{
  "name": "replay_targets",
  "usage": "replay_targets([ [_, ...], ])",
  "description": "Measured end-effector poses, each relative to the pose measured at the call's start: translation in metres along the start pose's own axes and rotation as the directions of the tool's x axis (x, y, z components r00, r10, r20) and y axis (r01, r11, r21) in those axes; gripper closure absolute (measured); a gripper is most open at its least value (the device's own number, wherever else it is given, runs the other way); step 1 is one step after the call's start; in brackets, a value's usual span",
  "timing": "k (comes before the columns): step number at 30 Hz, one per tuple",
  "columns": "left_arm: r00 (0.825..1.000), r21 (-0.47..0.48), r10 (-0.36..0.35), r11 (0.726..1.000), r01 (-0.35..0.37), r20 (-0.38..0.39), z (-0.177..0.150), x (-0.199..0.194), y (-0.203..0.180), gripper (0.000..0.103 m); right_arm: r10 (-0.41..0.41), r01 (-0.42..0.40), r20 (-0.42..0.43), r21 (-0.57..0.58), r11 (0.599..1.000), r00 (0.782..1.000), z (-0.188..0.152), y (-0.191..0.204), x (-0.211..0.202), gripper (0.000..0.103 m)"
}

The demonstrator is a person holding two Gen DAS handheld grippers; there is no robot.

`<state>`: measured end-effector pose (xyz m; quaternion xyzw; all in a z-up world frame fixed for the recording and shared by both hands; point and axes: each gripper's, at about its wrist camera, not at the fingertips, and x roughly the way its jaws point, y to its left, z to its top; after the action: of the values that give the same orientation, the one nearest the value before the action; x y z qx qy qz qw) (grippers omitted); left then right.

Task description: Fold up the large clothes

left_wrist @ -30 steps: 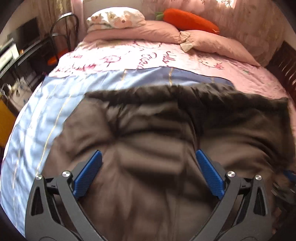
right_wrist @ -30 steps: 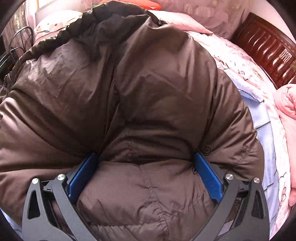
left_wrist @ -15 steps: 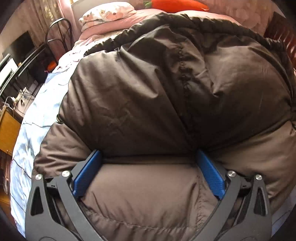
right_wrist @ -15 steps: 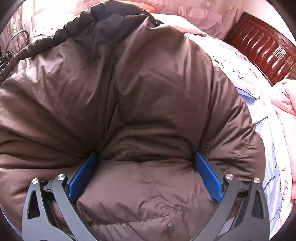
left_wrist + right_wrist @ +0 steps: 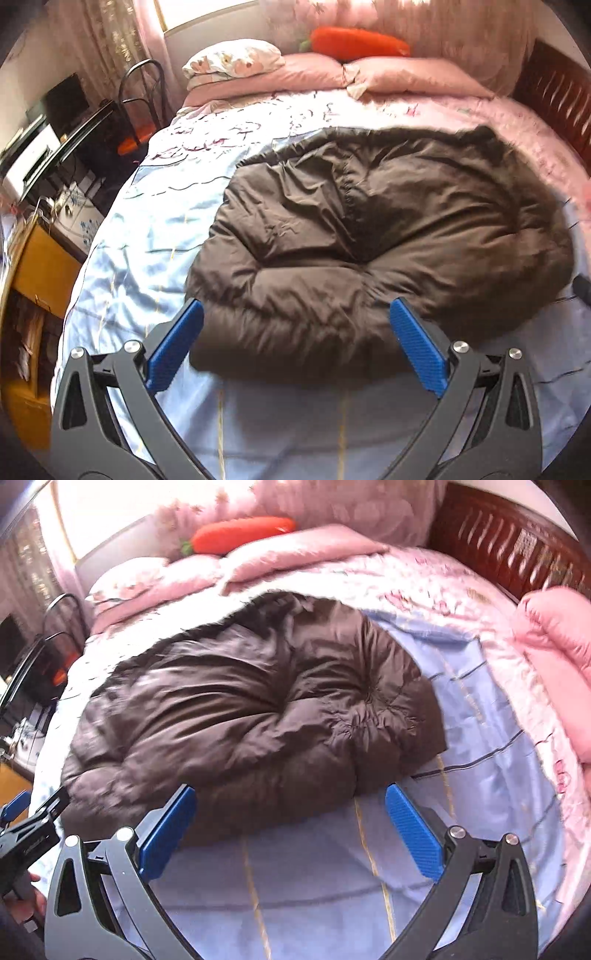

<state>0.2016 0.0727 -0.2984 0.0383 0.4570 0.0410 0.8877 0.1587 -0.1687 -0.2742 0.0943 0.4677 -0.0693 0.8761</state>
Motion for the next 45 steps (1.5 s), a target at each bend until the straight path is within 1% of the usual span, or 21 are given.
replay_targets([
  [2, 0.999, -0.074, -0.038, 0.997, 0.035, -0.029, -0.004, -0.032, 0.006, 0.002, 0.017, -0.017, 0.0, -0.03, 0.999, 1.0, 0.003, 0.008, -0.034, 0.001],
  [4, 0.998, -0.105, -0.062, 0.993, 0.058, -0.031, -0.001, -0.064, -0.001, 0.002, 0.029, -0.029, 0.001, -0.027, 0.999, 1.0, 0.003, 0.007, -0.066, 0.001],
  [9, 1.0, -0.043, -0.003, 0.999, 0.003, 0.02, 0.011, -0.174, -0.023, 0.002, 0.097, -0.097, 0.0, 0.006, 0.995, 0.995, 0.02, -0.003, -0.152, 0.001],
  [11, 0.999, -0.041, 0.007, 0.999, -0.005, 0.05, 0.02, -0.213, -0.025, 0.002, 0.117, -0.116, 0.029, -0.03, 0.993, 0.993, 0.03, -0.004, -0.199, 0.001],
  [13, 0.996, -0.06, 0.033, 0.998, -0.028, 0.084, 0.03, -0.253, -0.03, 0.002, 0.086, -0.077, 0.076, -0.111, 0.991, 0.993, 0.039, -0.003, -0.238, 0.001],
  [14, 0.995, -0.064, 0.024, 0.998, -0.018, 0.094, 0.035, -0.273, -0.036, 0.002, 0.048, -0.026, 0.117, -0.175, 0.984, 0.992, 0.044, -0.003, -0.263, 0.001],
  [16, 0.996, -0.059, 0.015, 0.998, -0.009, 0.093, 0.043, -0.304, -0.049, 0.002, 0.017, 0.019, 0.15, -0.241, 0.97, 0.989, 0.051, -0.004, -0.294, 0.001],
  [20, 0.99, -0.07, -0.024, 0.997, 0.034, 0.139, 0.048, -0.367, -0.071, 0.002, 0.041, 0.015, 0.187, -0.288, 0.957, 0.982, 0.062, -0.018, -0.35, 0.001],
  [21, 0.99, -0.072, -0.024, 0.997, 0.034, 0.141, 0.048, -0.379, -0.076, 0.002, 0.049, 0.009, 0.194, -0.286, 0.958, 0.98, 0.065, -0.023, -0.363, 0.001],
  [22, 0.99, -0.074, 0.011, 0.997, -0.001, 0.137, 0.048, -0.389, -0.08, 0.002, 0.06, -0.002, 0.194, -0.286, 0.958, 0.979, 0.067, -0.025, -0.37, 0.001],
  [24, 0.984, -0.077, 0.098, 0.993, -0.087, 0.147, 0.049, -0.402, -0.086, 0.002, 0.094, -0.03, 0.206, -0.297, 0.954, 0.974, 0.068, -0.029, -0.386, 0.001],
  [25, 0.979, -0.082, 0.115, 0.991, -0.103, 0.169, 0.049, -0.413, -0.089, 0.002, 0.097, -0.028, 0.215, -0.307, 0.951, 0.972, 0.068, -0.029, -0.392, 0.001],
  [28, 0.972, -0.124, 0.101, 0.989, -0.076, 0.211, 0.048, -0.429, -0.084, 0.002, 0.099, -0.018, 0.238, -0.319, 0.948, 0.966, 0.067, -0.027, -0.405, 0.001],
  [31, 0.94, -0.17, 0.148, 0.98, -0.098, 0.306, 0.044, -0.445, -0.076, 0.002, 0.105, -0.025, 0.25, -0.304, 0.952, 0.962, 0.066, -0.024, -0.41, 0.001],
  [33, 0.93, -0.159, 0.136, 0.983, -0.086, 0.342, 0.044, -0.451, -0.069, 0.002, 0.107, -0.034, 0.239, -0.288, 0.957, 0.965, 0.067, -0.018, -0.408, 0.001],
  [36, 0.951, -0.103, 0.076, 0.994, -0.047, 0.299, 0.05, -0.444, -0.055, 0.002, 0.107, -0.042, 0.237, -0.264, 0.964, 0.966, 0.068, -0.006, -0.405, 0.001],
  [37, 0.966, -0.053, 0.047, 0.998, -0.034, 0.256, 0.053, -0.435, -0.051, 0.002, 0.101, -0.039, 0.239, -0.252, 0.967, 0.966, 0.068, -0.001, -0.403, 0.001],
  [38, 0.971, -0.027, 0.034, 0.999, -0.028, 0.238, 0.054, -0.428, -0.048, 0.002, 0.101, -0.041, 0.235, -0.247, 0.968, 0.967, 0.067, 0.003, -0.401, 0.001],
  [39, 0.973, -0.014, 0.05, 0.999, -0.048, 0.224, 0.053, -0.42, -0.044, 0.002, 0.104, -0.047, 0.223, -0.244, 0.969, 0.969, 0.066, 0.01, -0.396, 0.001],
  [41, 0.977, -0.012, 0.053, 0.999, -0.052, 0.205, 0.052, -0.408, -0.035, 0.002, 0.092, -0.039, 0.212, -0.245, 0.969, 0.973, 0.064, 0.021, -0.387, 0.001],
  [45, 0.992, -0.041, -0.028, 0.999, 0.034, 0.124, 0.048, -0.38, -0.017, 0.002, 0.076, -0.032, 0.188, -0.229, 0.973, 0.979, 0.061, 0.039, -0.37, 0.001],
])
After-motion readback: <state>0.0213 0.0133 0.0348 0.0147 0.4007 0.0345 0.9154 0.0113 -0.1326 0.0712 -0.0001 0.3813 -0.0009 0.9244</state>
